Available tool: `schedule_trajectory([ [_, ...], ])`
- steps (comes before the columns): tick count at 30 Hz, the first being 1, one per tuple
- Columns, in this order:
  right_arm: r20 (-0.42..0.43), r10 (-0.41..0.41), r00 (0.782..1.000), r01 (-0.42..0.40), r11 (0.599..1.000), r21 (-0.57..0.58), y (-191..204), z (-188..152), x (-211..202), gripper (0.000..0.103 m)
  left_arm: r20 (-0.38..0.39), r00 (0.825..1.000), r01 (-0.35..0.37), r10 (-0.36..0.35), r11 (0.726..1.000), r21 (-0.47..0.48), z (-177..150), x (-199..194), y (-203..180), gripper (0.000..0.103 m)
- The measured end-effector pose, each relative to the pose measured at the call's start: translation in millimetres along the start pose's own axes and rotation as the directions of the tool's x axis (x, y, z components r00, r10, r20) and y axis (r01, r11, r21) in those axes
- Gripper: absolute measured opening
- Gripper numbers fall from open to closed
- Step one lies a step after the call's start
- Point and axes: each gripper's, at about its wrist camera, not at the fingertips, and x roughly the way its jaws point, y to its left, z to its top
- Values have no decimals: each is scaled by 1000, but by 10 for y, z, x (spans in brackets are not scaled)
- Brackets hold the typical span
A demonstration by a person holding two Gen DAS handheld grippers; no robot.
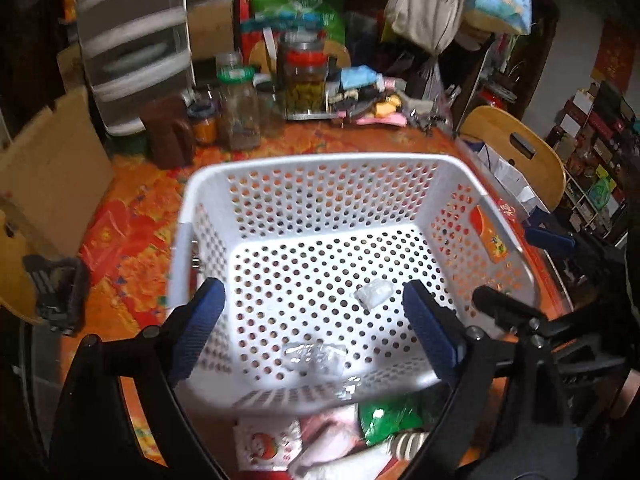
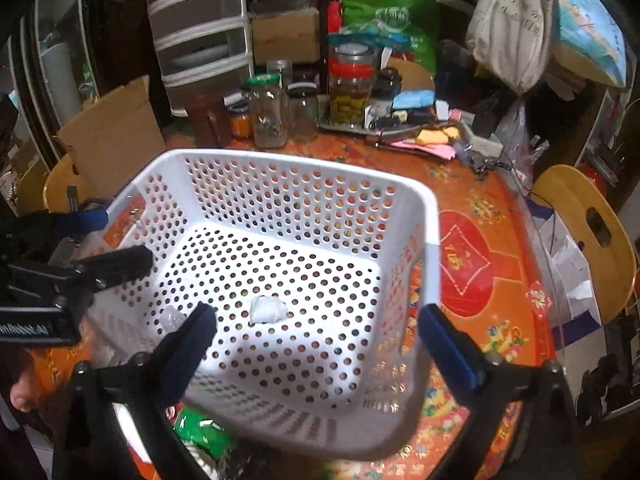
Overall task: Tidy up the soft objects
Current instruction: 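Open both tools to drop the items into the basket and withdraw, then reach the left tool to the white towel roll while the right tool reaches the black sock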
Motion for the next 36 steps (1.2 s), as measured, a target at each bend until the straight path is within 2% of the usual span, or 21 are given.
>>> schedule_trajectory([
  [2,46,19,999,-19,1000,3,-6,-78,-156,103,35,999,-32,31,999,19,-112,-230,-28,90],
  [4,82,32,996,-32,999,6,-2,-166,-300,103,79,996,-31,28,999,32,-251,-468,-60,90],
  [6,104,48,993,-49,999,13,5,-265,-427,103,92,995,-44,41,998,34,-388,-626,-76,90],
  [12,181,50,982,-51,999,0,109,-653,-810,103,166,986,-16,11,999,32,-989,-1148,-94,91],
  [16,242,66,968,-66,998,-11,214,-979,-1060,103,193,981,33,-31,999,-7,-1402,-1349,-33,92],
  [18,266,79,961,-78,997,-13,278,-1163,-1161,103,206,978,36,-30,999,-22,-1600,-1422,-14,92],
  [27,276,104,956,-110,994,9,414,-1765,-1215,103,240,971,28,-11,997,-67,-2293,-1456,-2,93],
  [32,259,129,957,-143,989,34,435,-1966,-1082,103,215,975,73,-49,992,-104,-2442,-1197,18,93],
  [36,228,140,964,-157,986,58,416,-2049,-890,103,184,982,63,-42,992,-112,-2464,-923,0,93],
])
